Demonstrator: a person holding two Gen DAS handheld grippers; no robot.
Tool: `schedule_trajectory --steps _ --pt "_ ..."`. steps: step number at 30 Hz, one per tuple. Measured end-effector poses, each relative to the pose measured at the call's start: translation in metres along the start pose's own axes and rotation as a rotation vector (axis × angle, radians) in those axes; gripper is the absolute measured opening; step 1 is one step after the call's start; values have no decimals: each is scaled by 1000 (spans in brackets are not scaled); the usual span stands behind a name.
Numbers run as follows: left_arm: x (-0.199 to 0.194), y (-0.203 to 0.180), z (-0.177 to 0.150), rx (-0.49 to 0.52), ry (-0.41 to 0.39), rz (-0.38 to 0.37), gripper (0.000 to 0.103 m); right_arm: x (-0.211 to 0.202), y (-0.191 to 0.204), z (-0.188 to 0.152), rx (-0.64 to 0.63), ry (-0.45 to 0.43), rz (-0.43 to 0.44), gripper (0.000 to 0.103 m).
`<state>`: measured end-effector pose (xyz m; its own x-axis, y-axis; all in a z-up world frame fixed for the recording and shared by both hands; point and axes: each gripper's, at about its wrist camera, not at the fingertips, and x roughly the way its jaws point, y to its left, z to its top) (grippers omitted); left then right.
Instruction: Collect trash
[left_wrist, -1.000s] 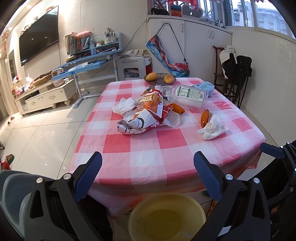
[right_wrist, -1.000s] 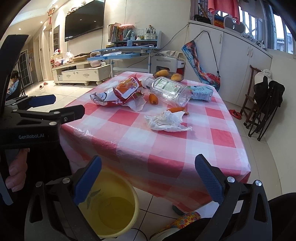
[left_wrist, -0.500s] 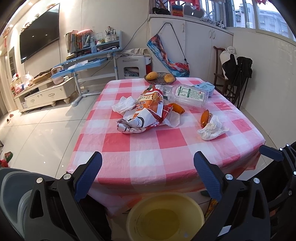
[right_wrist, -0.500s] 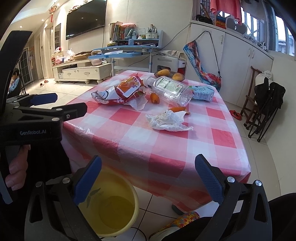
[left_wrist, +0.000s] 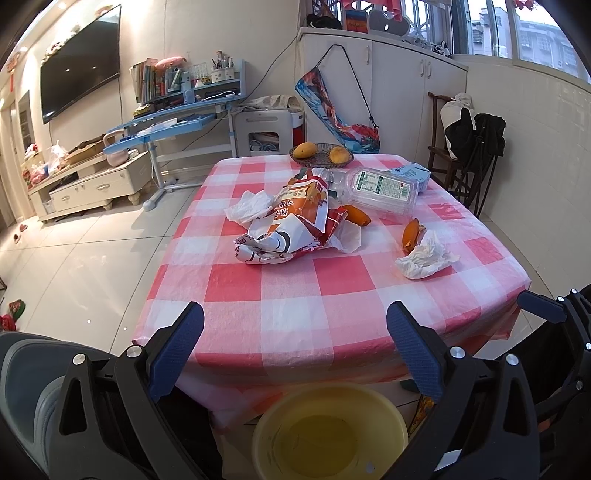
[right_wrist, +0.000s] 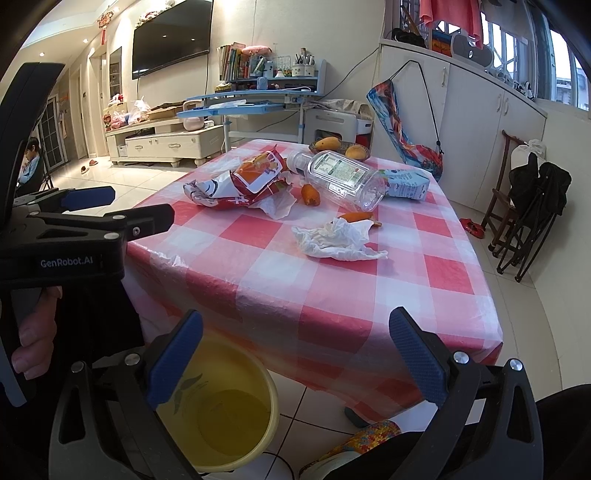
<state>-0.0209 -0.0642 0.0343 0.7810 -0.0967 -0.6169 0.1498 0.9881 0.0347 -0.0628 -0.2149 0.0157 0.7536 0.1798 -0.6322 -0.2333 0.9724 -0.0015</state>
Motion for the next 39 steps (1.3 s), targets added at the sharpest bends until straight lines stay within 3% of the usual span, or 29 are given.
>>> schedule_trajectory --steps 10,13,19,25,33,39 --pt "-3 26 0 -89 -14 16 96 8 -18 25 56 -13 24 95" --pt "-2 33 2 -116 -10 22 96 18 -24 32 66 3 39 80" --pt "6 43 13 -147 3 7 96 42 -34 38 87 50 62 74" --pt "33 42 35 -106 39 -20 96 65 -42 52 121 65 74 70" --pt "77 56 51 -119 102 -13 96 88 -53 45 171 136 103 42" --pt "95 42 61 -69 113 -38 96 80 -60 41 201 122 139 19"
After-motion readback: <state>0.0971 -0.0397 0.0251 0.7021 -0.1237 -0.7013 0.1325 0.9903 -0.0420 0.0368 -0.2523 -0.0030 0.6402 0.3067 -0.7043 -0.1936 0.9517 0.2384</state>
